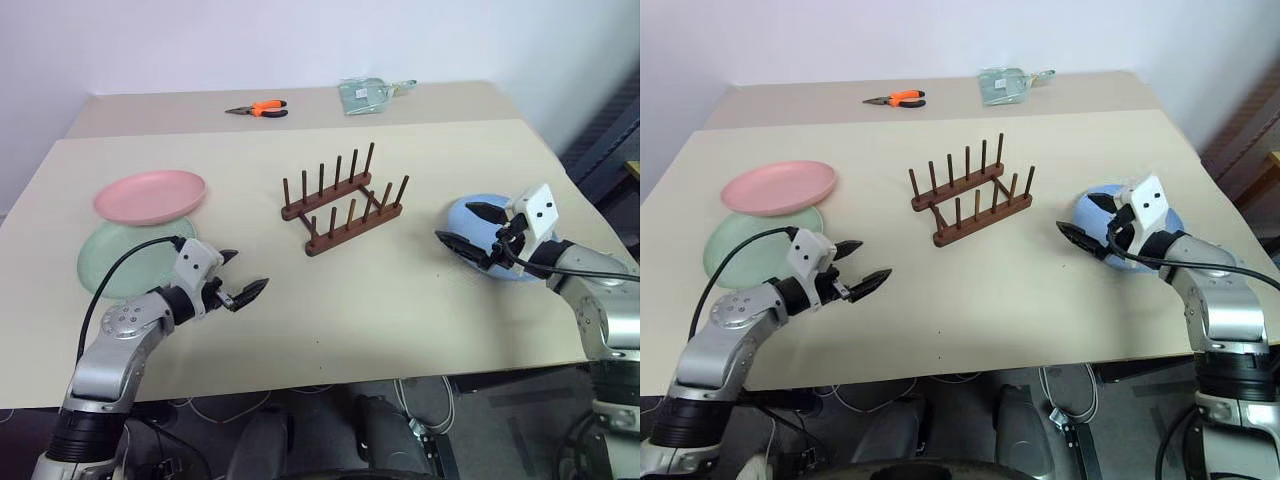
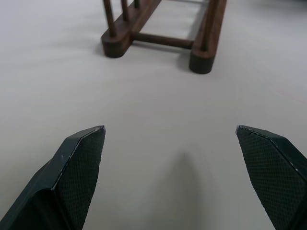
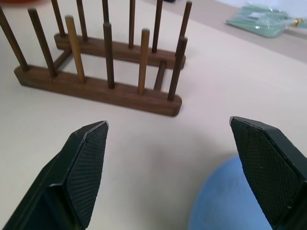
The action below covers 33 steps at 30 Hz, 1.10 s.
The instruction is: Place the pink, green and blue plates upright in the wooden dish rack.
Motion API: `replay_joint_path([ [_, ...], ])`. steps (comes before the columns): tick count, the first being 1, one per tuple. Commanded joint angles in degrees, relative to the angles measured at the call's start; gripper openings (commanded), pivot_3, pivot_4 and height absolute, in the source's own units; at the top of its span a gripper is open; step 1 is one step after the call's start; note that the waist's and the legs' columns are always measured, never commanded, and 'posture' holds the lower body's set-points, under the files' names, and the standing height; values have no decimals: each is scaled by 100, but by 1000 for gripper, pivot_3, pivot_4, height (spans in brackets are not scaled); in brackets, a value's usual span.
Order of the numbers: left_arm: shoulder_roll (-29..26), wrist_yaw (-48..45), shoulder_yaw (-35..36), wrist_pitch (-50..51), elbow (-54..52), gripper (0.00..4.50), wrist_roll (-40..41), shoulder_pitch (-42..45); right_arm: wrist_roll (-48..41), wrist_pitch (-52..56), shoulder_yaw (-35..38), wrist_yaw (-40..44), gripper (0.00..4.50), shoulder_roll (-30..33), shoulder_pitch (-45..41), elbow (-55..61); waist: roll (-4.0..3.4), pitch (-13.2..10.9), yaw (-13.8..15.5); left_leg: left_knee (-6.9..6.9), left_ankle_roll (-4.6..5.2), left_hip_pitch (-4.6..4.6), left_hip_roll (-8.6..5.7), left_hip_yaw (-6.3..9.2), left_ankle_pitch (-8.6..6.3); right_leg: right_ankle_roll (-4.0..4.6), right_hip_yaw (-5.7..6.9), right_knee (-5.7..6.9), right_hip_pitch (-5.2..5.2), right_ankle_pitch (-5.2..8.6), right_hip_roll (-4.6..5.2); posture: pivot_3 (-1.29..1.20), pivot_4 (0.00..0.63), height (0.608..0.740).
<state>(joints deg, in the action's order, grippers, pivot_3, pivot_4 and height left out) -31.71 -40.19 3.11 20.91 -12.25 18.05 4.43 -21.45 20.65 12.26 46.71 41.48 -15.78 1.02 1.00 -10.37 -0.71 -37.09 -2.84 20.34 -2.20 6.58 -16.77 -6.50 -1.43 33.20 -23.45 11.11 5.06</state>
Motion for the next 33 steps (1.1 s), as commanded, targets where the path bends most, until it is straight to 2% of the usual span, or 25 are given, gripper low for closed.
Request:
replay_joint_path([
  [1,70,-5,-34,-276,115,4500,-83,126,19,-139,151,-88,4168,47,-144,97,0,0,-1,0,0,0,1,0,0,0,1,0,0,0,-1,0,150,740],
  [6,296,27,-209,-458,301,4500,-181,228,60,-146,22,-107,4168,-5,-234,116,0,0,-1,0,0,0,0,0,0,0,0,0,0,0,0,0,150,740],
  [11,469,-138,-776,-260,562,4500,-359,760,-174,159,-170,37,4168,-97,-154,537,2,-1,25,-5,0,2,-2,2,0,0,1,0,2,-1,0,0,150,740],
  [13,561,-154,-1170,-432,1060,4500,-756,1167,-476,508,-256,49,4168,-227,-75,887,1,0,17,-5,0,2,-2,2,0,-1,1,0,3,-1,0,0,150,740],
  [15,949,-131,-1447,-550,1782,4500,-919,1786,-685,877,-440,58,4345,-276,161,1457,0,1,27,-4,0,2,-2,3,0,-14,1,0,2,-9,-1,0,150,740],
  [24,1729,-226,-1675,-1560,4041,4500,-1377,3037,-548,1433,-1260,-1072,4345,-1004,1207,3414,7,6,27,-4,0,3,-4,8,0,-21,5,2,0,-10,0,0,150,740],
  [27,1868,-239,-1687,-1794,4355,3641,-1474,3203,-442,1351,-1311,-1236,4500,-1050,1546,3546,11,7,62,-8,0,4,-6,8,0,-27,5,-2,4,-7,3,0,150,740],
  [33,1862,-734,-1646,-2179,4282,814,-1350,3121,-251,1088,-1136,-1061,4500,-729,1899,3366,11,8,103,-10,0,3,-5,6,0,-38,5,1,2,0,2,0,150,740],
])
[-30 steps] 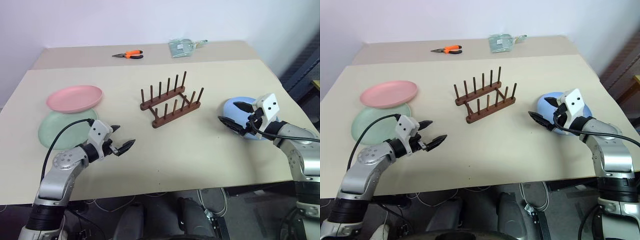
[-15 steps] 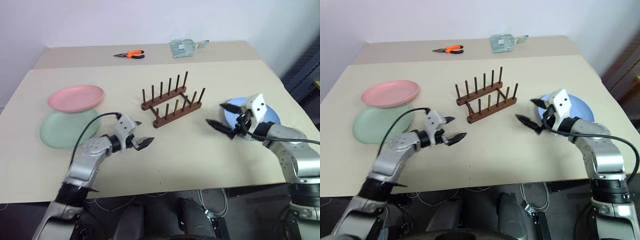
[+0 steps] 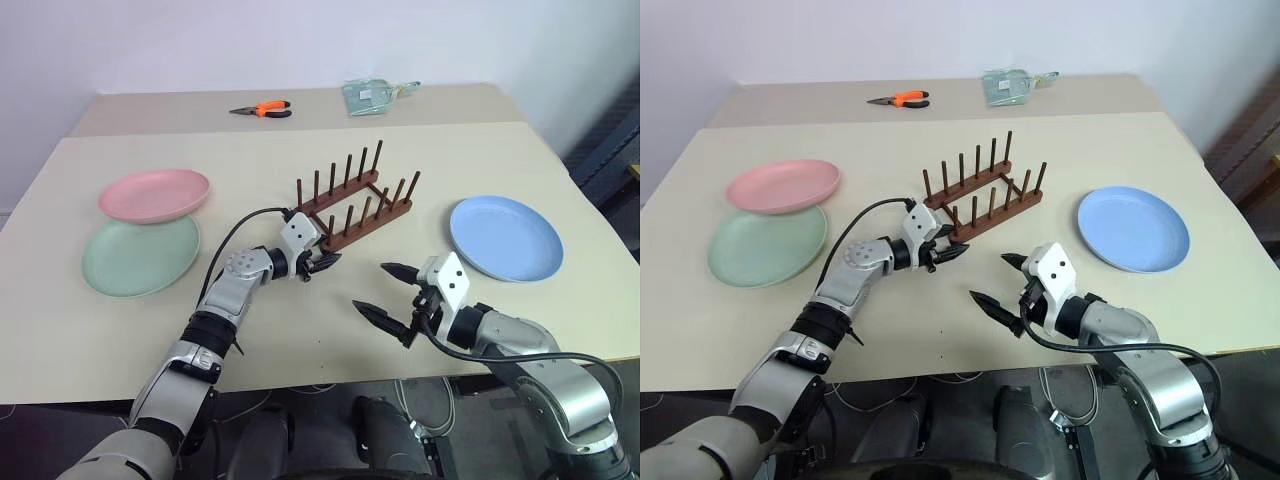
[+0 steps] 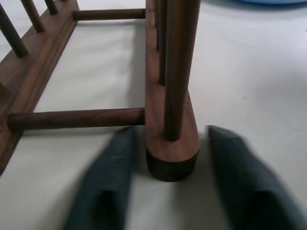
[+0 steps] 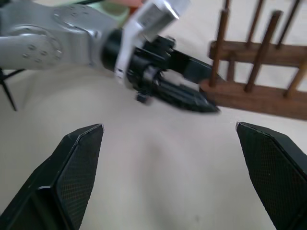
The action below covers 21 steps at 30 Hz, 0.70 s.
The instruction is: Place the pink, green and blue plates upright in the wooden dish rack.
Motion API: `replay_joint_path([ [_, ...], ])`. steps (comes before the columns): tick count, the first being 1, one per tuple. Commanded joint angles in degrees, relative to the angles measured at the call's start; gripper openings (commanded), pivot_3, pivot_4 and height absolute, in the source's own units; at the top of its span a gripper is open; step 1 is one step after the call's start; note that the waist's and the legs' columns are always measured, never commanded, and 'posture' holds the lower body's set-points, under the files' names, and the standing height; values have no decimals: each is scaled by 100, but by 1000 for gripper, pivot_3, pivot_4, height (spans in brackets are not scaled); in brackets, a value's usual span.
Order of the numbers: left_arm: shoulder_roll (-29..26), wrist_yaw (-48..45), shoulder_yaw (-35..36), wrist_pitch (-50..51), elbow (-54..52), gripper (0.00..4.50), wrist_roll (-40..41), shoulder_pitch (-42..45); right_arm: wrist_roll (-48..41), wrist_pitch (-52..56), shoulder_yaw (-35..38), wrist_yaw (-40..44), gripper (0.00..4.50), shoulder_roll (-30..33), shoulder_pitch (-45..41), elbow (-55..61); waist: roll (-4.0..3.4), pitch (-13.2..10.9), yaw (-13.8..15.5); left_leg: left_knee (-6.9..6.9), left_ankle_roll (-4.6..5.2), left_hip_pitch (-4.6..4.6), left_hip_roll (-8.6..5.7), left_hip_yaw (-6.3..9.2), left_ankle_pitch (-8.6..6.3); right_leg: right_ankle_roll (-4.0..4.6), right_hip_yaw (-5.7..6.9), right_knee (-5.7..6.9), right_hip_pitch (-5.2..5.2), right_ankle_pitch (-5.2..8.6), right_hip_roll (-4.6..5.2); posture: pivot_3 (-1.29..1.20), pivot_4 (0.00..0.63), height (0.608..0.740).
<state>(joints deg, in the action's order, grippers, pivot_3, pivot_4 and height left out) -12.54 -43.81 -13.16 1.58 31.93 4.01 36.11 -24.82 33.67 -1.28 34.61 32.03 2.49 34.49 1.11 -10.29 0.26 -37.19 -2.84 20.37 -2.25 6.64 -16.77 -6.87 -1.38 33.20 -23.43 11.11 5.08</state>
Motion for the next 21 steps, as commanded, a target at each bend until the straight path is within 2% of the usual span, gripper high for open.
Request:
replay_joint_path([
  [1,-112,-617,-77,-332,-232,751,82,-88,74,-240,303,225,4500,310,95,-50,0,0,10,0,0,1,0,0,0,1,0,0,0,0,0,0,150,740],
  [7,-808,-2393,-402,115,-1187,752,425,-333,215,-702,734,519,4500,667,98,-600,0,-1,21,1,0,1,0,-2,0,29,0,-1,0,1,0,0,150,740],
  [10,-1012,-2509,-461,-150,-1124,752,204,-306,286,-868,780,607,4500,711,100,-768,0,-1,32,1,0,1,1,-1,0,28,0,-1,1,4,0,0,150,740],
  [13,-981,-2088,-280,-120,-585,752,49,-56,384,-1018,802,620,4500,707,85,-910,1,-1,45,-1,0,2,1,-1,0,25,0,-1,1,5,0,0,150,740],
  [15,-958,-1838,-193,-133,-514,1809,5,-51,399,-1047,854,630,4500,713,108,-934,1,-1,39,-3,1,2,1,-1,0,21,0,-1,1,7,-1,0,150,740],
  [18,-1057,-1652,-93,19,-748,3123,14,-238,335,-1033,1053,717,4500,805,225,-927,0,-1,24,2,1,0,2,-1,0,9,0,0,-1,-4,-1,0,150,740],
  [21,-1267,-1585,104,433,-1249,3162,181,-594,242,-969,1269,850,3690,926,378,-908,0,-1,12,4,1,0,3,-1,0,11,-1,0,-1,-6,-1,0,150,740],
])
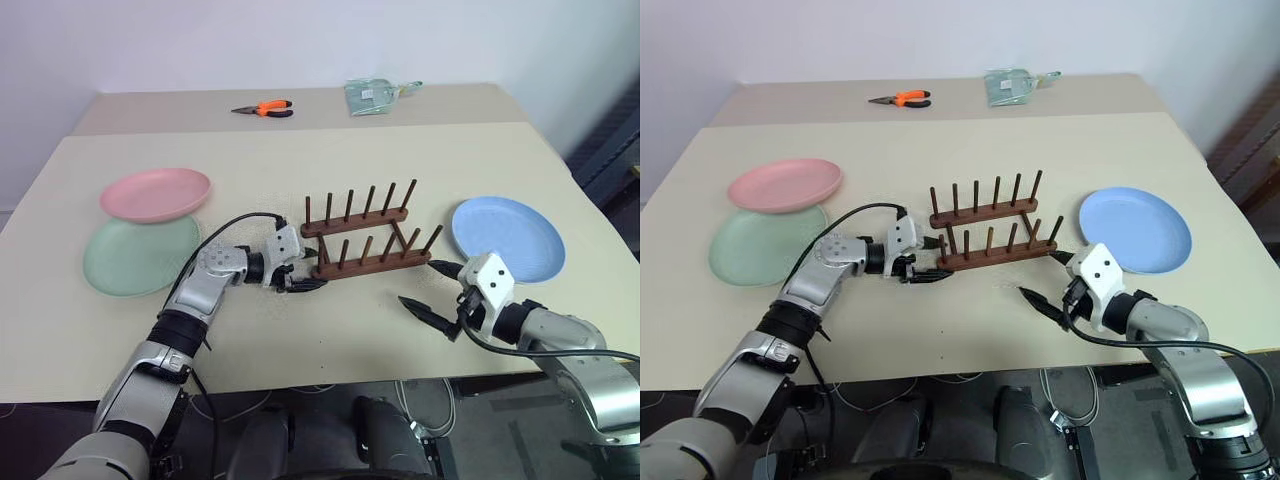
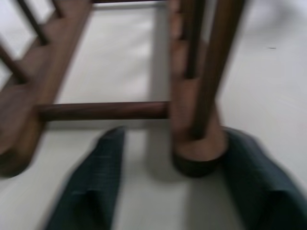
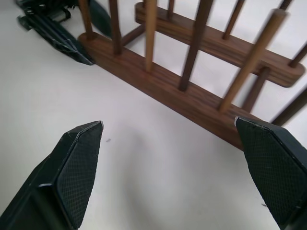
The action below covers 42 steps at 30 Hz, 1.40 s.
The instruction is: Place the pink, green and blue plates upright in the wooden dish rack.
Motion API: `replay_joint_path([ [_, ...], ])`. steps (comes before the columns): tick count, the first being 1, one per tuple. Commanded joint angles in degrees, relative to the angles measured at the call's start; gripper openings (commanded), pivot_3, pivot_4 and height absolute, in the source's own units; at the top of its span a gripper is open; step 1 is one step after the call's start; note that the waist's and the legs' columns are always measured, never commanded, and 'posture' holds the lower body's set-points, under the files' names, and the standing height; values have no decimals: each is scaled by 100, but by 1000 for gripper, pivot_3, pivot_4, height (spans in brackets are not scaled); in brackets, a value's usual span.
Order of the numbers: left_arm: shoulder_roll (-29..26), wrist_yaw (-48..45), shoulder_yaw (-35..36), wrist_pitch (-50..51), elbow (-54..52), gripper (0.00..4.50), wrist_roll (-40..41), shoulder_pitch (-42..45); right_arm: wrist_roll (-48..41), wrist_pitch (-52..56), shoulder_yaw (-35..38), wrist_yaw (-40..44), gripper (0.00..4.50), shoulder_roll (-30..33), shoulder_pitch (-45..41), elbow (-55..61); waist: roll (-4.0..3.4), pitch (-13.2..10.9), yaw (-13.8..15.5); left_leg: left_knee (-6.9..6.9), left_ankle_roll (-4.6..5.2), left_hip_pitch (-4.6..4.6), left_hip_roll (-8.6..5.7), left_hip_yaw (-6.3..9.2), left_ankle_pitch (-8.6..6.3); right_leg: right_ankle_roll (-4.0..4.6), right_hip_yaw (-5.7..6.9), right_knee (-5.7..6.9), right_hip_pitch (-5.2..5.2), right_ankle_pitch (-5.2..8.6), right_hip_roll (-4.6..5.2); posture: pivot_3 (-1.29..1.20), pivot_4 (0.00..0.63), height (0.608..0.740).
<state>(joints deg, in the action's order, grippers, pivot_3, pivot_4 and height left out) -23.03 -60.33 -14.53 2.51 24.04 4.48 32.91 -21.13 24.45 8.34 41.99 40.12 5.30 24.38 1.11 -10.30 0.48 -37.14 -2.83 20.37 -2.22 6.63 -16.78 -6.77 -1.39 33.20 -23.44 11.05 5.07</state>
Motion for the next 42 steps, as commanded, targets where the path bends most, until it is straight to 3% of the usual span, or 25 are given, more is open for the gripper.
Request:
replay_joint_path([
  [1,-304,-18,307,463,-723,3162,269,-448,-165,-26,356,165,3269,150,146,120,0,0,-15,1,0,-1,1,0,0,0,0,0,0,0,0,0,150,740],
  [4,-607,-145,403,1017,-1450,2251,504,-898,-176,39,331,224,1842,195,170,156,0,0,-62,3,0,-4,5,0,0,10,0,2,1,9,-2,0,150,740],
  [7,-853,-305,388,1884,-2388,788,921,-1302,119,143,15,138,276,239,21,59,-2,1,-111,4,0,-3,7,0,0,7,0,2,1,17,-3,0,150,740],
  [8,-859,-255,364,2134,-2660,327,1011,-1374,196,204,-112,71,0,196,-75,14,-3,0,-107,4,0,-3,6,0,0,7,0,2,1,18,-2,0,150,740],
  [9,-818,-116,326,2289,-2847,24,997,-1409,311,266,-253,-26,0,150,-177,-48,-2,-1,-107,3,0,-2,5,0,0,7,0,2,1,18,-1,0,150,740],
  [12,-653,160,172,2745,-3191,24,984,-1437,762,212,-654,-260,0,85,-398,-264,0,-1,-80,-3,0,2,3,2,0,6,0,1,1,18,0,0,150,740],
  [14,-527,465,-211,2577,-3183,24,510,-1448,1082,173,-881,-640,0,-162,-710,-680,3,0,-101,-1,0,0,2,2,0,6,0,1,2,18,0,0,150,740],
  [19,-26,1721,-516,1970,-2500,24,-445,-1314,1546,57,-1220,-996,0,-539,-1254,-1380,-1,9,-74,-3,0,-4,0,1,0,20,-1,1,7,9,0,0,150,740],
  [25,426,2757,-286,1652,-1914,24,-744,-1165,2001,-467,-1418,-1337,0,-900,-2026,-2456,-3,30,-110,-9,0,-20,0,1,1,8,-1,6,20,14,-1,0,150,740],
  [36,471,2967,-58,1207,-673,24,-648,-513,2279,-982,-1497,-1302,0,-1152,-2688,-3297,-17,42,-134,-6,0,-25,0,1,1,6,-1,14,17,-3,-4,0,150,740],
  [41,277,2587,-93,1172,-1126,24,-523,-800,2114,-1148,-1374,-916,0,-961,-2501,-2932,-23,45,-160,3,0,-28,1,0,1,4,-1,16,14,-7,-4,0,150,740],
  [42,201,2420,-11,1233,-1423,2,-345,-973,1943,-1146,-1300,-692,244,-882,-2423,-2720,-23,45,-160,6,0,-27,1,0,1,4,-1,16,11,-7,-4,0,150,740],
])
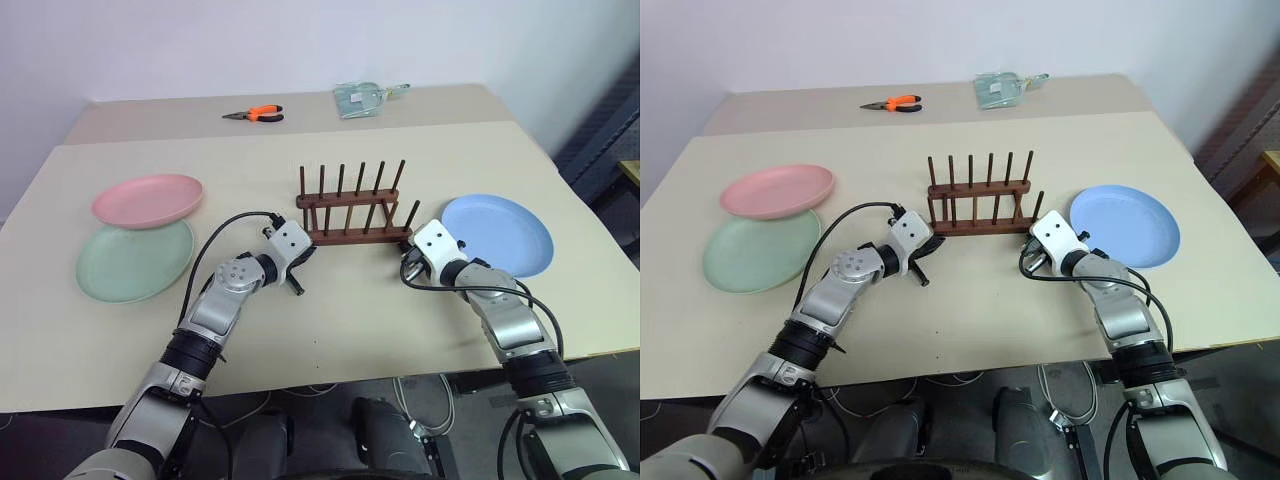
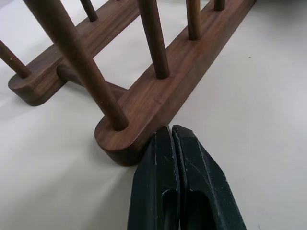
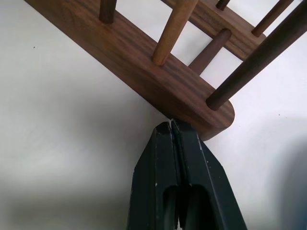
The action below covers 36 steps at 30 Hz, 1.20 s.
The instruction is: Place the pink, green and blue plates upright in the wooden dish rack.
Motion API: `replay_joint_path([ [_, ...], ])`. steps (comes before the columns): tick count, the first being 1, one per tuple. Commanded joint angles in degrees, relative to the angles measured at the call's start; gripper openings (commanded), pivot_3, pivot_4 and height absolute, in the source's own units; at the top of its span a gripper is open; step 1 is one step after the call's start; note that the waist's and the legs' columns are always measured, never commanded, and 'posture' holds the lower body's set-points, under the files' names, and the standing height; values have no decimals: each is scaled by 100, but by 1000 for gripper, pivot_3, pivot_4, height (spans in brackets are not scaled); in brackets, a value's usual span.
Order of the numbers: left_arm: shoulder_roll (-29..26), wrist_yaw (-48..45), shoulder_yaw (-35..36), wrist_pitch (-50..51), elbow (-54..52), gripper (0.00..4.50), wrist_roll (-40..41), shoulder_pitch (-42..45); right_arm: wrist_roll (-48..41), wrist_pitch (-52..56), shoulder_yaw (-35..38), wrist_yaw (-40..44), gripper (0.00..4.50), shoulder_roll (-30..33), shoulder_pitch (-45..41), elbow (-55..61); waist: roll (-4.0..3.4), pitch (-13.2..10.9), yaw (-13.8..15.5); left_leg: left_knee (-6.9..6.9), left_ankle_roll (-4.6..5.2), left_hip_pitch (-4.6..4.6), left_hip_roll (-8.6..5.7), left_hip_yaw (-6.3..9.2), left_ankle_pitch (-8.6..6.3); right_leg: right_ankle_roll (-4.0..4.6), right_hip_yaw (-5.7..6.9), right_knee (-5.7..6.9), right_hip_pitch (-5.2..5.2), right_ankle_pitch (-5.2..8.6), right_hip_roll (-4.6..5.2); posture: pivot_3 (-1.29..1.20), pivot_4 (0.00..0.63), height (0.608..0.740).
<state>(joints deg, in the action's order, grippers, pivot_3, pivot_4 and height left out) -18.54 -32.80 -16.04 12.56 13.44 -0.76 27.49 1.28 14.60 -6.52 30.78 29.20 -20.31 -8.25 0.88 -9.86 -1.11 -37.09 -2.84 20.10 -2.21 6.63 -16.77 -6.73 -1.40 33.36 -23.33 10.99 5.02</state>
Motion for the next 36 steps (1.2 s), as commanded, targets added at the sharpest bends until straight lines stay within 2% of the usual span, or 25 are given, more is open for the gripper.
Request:
replay_joint_path([
  [1,-301,-508,276,409,-692,0,450,-602,-526,-21,270,645,503,259,212,777,-1,0,-9,2,0,1,0,0,0,-2,0,0,-1,1,0,0,150,740],
  [2,-373,-722,512,665,-1124,250,873,-804,-741,57,353,832,808,311,292,1045,-3,-1,-22,5,0,5,2,-1,0,-3,-1,-1,-7,1,0,0,150,740],
  [4,-321,-827,1497,1384,-2002,859,2219,-1076,-1187,366,515,1117,1736,388,435,1636,-7,-5,-28,7,1,9,5,-2,-1,-5,-2,-1,-12,3,0,0,150,740],
  [6,-121,-172,2557,1724,-2228,1802,2945,-920,-1412,554,573,1245,2701,437,531,2072,-1,-14,16,4,1,24,6,2,-1,-5,-1,0,-23,3,1,0,150,740],
  [8,-4,686,3135,1954,-2105,2743,2976,-603,-1433,646,573,1210,3577,424,553,2247,6,-16,65,-9,0,29,5,16,0,-8,10,1,-20,7,0,0,150,740],
  [9,17,1193,3330,1975,-2032,3293,2795,-396,-1437,681,544,1206,4165,410,549,2289,10,-14,75,-15,0,25,5,23,0,-14,17,1,-9,12,-1,0,150,740],
  [10,42,1992,3566,2085,-1901,3741,2469,-61,-1415,657,481,1228,4500,400,538,2290,10,-14,79,-16,0,19,2,25,0,-12,20,-2,-1,15,-1,0,150,740],
  [13,270,4177,4361,2391,-1599,3741,1878,771,-1334,571,347,1256,4500,352,454,2128,16,-15,61,-16,-1,18,-4,25,0,-21,18,-12,8,14,1,0,150,740],
  [16,502,5490,5032,2718,-1650,3741,1705,1149,-1273,477,251,1267,4500,316,347,1947,18,-14,31,-6,-5,24,-7,19,1,-21,11,-18,-4,-4,3,0,150,740],
  [21,686,6194,5804,3515,-1598,3741,2113,1370,-1232,354,217,1278,4500,297,282,1800,23,-14,43,5,-11,27,-5,16,4,-20,9,-13,-17,-5,1,0,150,740],
  [26,774,6447,6565,3990,-1248,3741,2729,1585,-1139,223,181,1216,4500,274,316,1729,43,-16,58,-3,-17,27,-7,16,7,-21,10,-14,-8,-4,2,0,150,740],
  [29,696,6227,6773,3957,-870,2878,3149,1745,-1072,169,159,1142,4500,242,383,1774,43,-16,54,-2,-19,26,-7,16,8,-20,10,-11,-10,-5,2,0,150,740],
  [34,496,5995,6682,3799,-479,390,3339,1801,-964,68,172,1023,4500,222,452,1833,44,-16,38,-1,-21,25,-7,15,9,-20,9,-12,-11,-5,2,0,150,740],
  [35,475,5950,6648,3783,-430,22,3378,1805,-945,36,197,988,4500,216,436,1828,44,-16,35,1,-21,25,-6,15,9,-20,9,-11,-12,-5,2,0,150,740],
  [36,457,5689,6477,3748,-480,22,3443,1794,-1002,58,258,997,4500,217,392,1845,43,-16,34,1,-22,25,-6,15,9,-20,9,-11,-13,-5,1,0,150,740],
])
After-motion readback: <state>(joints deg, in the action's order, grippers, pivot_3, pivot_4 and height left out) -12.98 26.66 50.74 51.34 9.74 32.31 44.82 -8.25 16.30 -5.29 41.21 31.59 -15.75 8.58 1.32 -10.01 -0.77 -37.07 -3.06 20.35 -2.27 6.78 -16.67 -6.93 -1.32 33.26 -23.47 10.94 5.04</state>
